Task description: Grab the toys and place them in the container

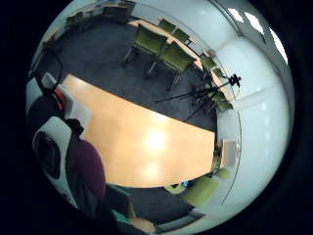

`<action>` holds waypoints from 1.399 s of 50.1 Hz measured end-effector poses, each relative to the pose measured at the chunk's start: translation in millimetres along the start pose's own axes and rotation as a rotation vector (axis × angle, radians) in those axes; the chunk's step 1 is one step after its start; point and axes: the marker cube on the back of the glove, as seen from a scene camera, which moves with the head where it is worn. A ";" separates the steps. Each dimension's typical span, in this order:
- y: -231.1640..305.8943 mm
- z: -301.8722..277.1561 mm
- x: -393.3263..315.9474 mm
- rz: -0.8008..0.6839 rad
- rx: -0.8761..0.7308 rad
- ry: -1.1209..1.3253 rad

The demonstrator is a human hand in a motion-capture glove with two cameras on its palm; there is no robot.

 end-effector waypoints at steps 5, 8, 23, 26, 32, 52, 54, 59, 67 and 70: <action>-25.6 11.8 -50.0 -0.085 -0.006 -0.003; -44.4 22.0 -79.5 -0.073 -0.006 0.040; -87.8 59.6 -108.9 -0.138 -0.046 -0.031; -90.9 65.9 -99.3 -0.125 -0.049 -0.050; -88.1 79.6 -96.5 -0.187 -0.070 -0.019; -63.3 95.7 -142.5 -0.068 -0.148 0.147; -57.3 92.4 -128.6 -0.052 -0.150 0.143; -43.7 84.5 -104.1 0.026 -0.160 0.079; 10.5 69.4 -35.8 -0.013 -0.188 0.060; 32.7 64.2 0.2 0.046 -0.192 0.108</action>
